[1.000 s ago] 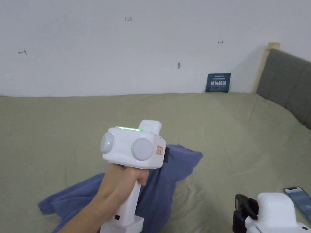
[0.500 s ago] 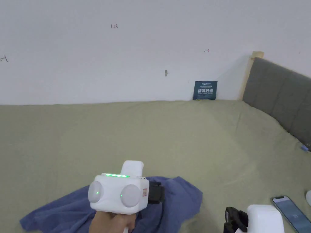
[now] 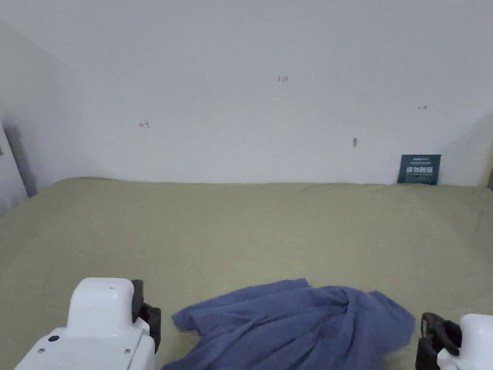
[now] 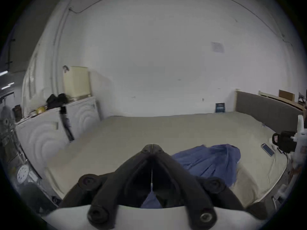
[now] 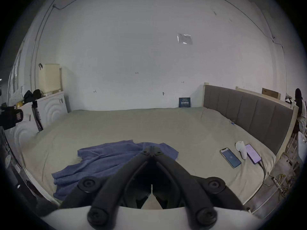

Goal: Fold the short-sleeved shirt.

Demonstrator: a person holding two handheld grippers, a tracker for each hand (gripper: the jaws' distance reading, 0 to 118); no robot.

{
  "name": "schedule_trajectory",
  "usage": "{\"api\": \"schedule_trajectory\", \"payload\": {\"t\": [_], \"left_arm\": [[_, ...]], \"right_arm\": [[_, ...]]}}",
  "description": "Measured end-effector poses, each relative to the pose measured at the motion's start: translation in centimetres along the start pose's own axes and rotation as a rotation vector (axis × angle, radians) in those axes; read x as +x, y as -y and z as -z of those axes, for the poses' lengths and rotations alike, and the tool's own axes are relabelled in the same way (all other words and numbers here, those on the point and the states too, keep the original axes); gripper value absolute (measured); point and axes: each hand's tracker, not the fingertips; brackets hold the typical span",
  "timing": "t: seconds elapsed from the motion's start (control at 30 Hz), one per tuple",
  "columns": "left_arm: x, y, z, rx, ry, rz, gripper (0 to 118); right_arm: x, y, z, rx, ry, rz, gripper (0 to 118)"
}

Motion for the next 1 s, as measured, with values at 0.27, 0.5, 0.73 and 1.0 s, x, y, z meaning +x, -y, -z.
{"api": "schedule_trajectory", "payload": {"t": [0.27,0.5,0.73,1.0], "left_arm": [[-3.3,0.5,-0.8,0.000,-0.025,-0.082,0],[-5.5,3.7,7.3,-0.357,0.124,-0.020,0],[-6.6,11.7,17.7,-0.782,0.198,-0.033,118],[-5.7,17.1,23.1,-0.915,0.115,-0.029,89]], "right_arm": [[-1.8,-0.4,-0.6,0.015,-0.046,0.005,1],[-3.0,-0.1,-0.1,-0.002,-0.087,-0.020,1],[-3.2,1.7,1.9,-0.089,-0.116,-0.051,1],[-2.8,2.7,4.6,-0.160,-0.122,-0.050,1]]}}
